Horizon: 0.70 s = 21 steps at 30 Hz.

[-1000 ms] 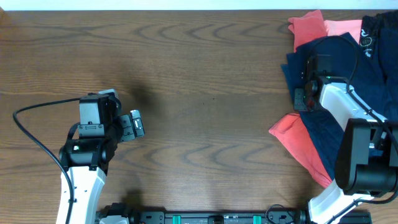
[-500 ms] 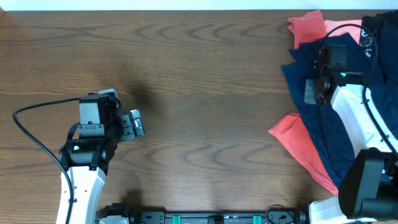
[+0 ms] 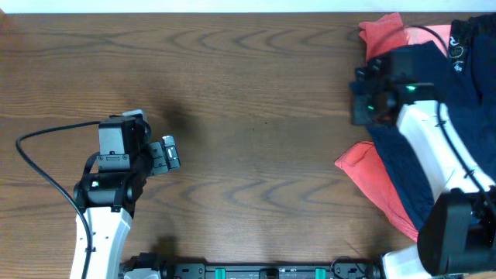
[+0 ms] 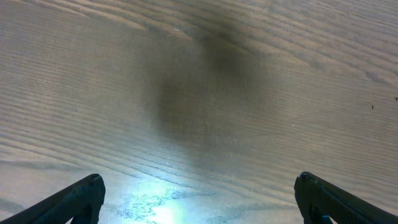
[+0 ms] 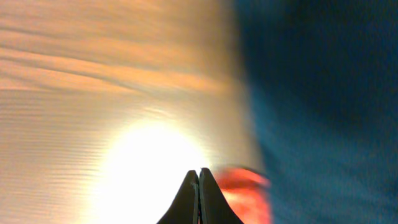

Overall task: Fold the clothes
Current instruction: 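Pull the navy shorts off the pile leftward with the right gripper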

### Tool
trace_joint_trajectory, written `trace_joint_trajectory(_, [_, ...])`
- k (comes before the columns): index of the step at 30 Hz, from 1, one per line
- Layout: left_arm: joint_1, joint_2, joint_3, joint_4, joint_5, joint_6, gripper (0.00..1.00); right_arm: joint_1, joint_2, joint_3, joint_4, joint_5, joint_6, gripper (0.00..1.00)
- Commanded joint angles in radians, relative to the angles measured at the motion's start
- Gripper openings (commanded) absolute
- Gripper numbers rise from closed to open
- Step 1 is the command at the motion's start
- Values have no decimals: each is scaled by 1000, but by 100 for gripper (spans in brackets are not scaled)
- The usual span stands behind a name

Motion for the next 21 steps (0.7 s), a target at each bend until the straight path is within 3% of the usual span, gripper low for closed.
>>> trace_joint_trajectory(1, [-3, 0, 18, 2, -7, -5, 98, 142, -36, 39, 45, -113, 66, 1])
trace_joint_trajectory(4, [-3, 0, 18, 6, -7, -5, 98, 248, 3, 39, 93, -23, 109, 1])
trace_joint_trajectory(6, [-3, 0, 18, 8, -7, -5, 98, 294, 29, 39, 79, 161, 156, 2])
trace_joint_trajectory(8, [-3, 0, 18, 8, -7, -5, 98, 309, 44, 39, 52, 340, 187, 15])
trace_joint_trajectory(10, [-3, 0, 18, 8, -7, -5, 98, 294, 54, 39, 24, 488, 195, 20])
trace_joint_trajectory(11, [-3, 0, 18, 8, -7, -5, 98, 282, 56, 39, 14, 518, 195, 27])
trace_joint_trajectory(16, [-3, 0, 18, 8, -7, -5, 98, 149, 57, 31, -50, 510, 192, 53])
trace_joint_trajectory(21, [-3, 0, 18, 8, -7, -5, 98, 9, 58, -36, -20, 364, 171, 53])
